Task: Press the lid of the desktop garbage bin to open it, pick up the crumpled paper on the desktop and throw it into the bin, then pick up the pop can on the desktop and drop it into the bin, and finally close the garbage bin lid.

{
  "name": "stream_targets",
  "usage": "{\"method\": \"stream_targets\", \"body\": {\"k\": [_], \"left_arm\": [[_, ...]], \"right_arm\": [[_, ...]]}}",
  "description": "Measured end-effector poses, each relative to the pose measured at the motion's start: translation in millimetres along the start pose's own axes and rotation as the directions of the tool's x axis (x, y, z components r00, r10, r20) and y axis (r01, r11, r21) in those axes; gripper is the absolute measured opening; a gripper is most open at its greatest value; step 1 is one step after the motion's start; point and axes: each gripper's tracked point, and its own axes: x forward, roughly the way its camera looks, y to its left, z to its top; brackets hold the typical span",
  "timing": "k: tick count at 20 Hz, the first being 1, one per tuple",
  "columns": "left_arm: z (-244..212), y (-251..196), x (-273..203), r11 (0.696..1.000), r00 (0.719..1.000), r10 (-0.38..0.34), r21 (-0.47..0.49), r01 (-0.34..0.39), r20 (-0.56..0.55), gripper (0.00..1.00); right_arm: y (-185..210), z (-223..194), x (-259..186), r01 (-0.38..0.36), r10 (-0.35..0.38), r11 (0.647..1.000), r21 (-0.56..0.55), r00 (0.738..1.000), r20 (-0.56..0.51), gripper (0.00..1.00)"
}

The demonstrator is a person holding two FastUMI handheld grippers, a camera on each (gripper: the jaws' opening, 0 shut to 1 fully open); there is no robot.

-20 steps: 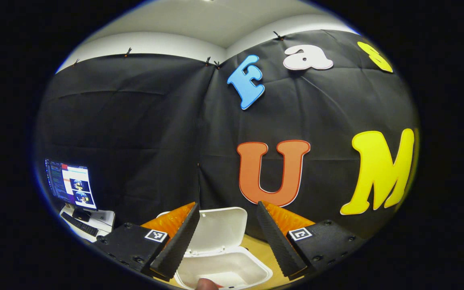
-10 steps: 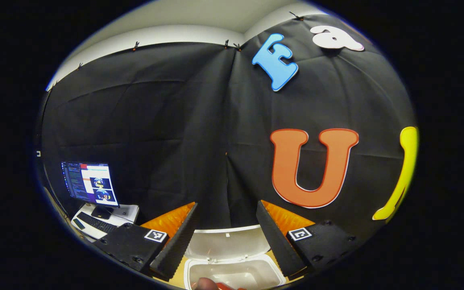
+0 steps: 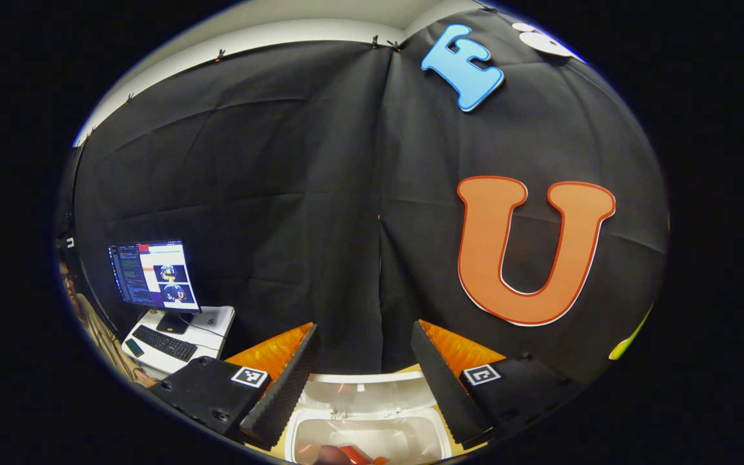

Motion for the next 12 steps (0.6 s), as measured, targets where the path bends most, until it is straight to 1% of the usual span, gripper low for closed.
{"method": "stream_targets", "body": {"k": [2, 4, 5, 6, 7, 9, 11, 12], "left_arm": [[-9.0, -1.3, -0.2, 1.000, 1.000, -0.005, -0.016, 0.005, -0.027, 0.94], [-10.3, 0.0, -3.1, 1.000, 0.999, 0.012, 0.009, -0.011, -0.043, 0.94], [-12.0, -1.7, -6.3, 1.000, 0.999, 0.014, 0.012, -0.014, -0.047, 0.93], [-16.2, -2.5, -9.8, 1.000, 0.998, 0.016, 0.002, -0.016, -0.059, 0.93], [-20.7, -1.6, -14.8, 1.000, 0.997, 0.015, -0.013, -0.016, -0.073, 0.93], [-28.5, -2.2, -32.0, 0.998, 0.994, 0.009, -0.055, -0.015, -0.104, 0.93], [-42.3, -10.4, -51.9, 0.994, 0.989, -0.029, -0.111, 0.013, -0.142, 0.93], [-53.9, -16.8, -61.9, 0.990, 0.984, -0.059, -0.136, 0.036, -0.169, 0.93]], "right_arm": [[-3.2, 1.9, -2.3, 0.008, -0.008, 1.000, 0.013, 1.000, 0.004, 0.84], [-6.4, 0.2, -5.7, 0.010, -0.010, 1.000, 0.018, 1.000, 0.003, 0.82], [-8.3, -0.7, -7.4, 0.010, -0.010, 1.000, 0.019, 1.000, 0.002, 0.84], [-10.4, -1.4, -9.4, 0.010, -0.010, 1.000, 0.024, 1.000, 0.002, 0.82], [-11.9, -2.1, -10.7, 0.009, -0.009, 1.000, 0.029, 1.000, 0.002, 0.84], [-16.0, -2.7, -14.9, 0.005, -0.005, 0.999, 0.038, 1.000, 0.008, 0.84], [-20.7, -5.7, -18.8, 0.000, 0.000, 0.999, 0.039, 1.000, 0.010, 0.84], [-24.2, -8.4, -20.6, -0.001, 0.001, 0.999, 0.042, 1.000, 0.004, 0.84]]}}
